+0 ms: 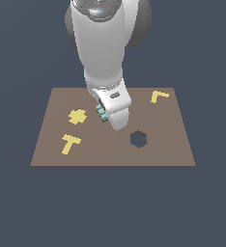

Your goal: Insert a designated object into the corresponding slot on a board.

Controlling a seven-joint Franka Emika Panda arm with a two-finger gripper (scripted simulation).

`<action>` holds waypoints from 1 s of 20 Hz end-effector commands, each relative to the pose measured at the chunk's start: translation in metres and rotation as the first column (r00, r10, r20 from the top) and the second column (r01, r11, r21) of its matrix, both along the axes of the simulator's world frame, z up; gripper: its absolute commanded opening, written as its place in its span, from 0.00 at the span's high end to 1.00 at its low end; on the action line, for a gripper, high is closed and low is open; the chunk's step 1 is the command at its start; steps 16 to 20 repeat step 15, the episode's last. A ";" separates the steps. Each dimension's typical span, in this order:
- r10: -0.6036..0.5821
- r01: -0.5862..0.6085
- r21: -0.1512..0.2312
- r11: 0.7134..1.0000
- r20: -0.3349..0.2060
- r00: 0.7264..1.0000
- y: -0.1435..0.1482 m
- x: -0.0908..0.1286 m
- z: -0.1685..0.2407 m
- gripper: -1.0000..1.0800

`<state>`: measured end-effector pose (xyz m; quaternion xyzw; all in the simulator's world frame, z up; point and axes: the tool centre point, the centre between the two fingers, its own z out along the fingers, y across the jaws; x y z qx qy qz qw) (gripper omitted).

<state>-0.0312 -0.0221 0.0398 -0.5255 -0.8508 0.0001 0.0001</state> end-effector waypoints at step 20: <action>-0.002 0.002 -0.001 1.000 0.001 1.000 0.000 0.000 -0.009 0.04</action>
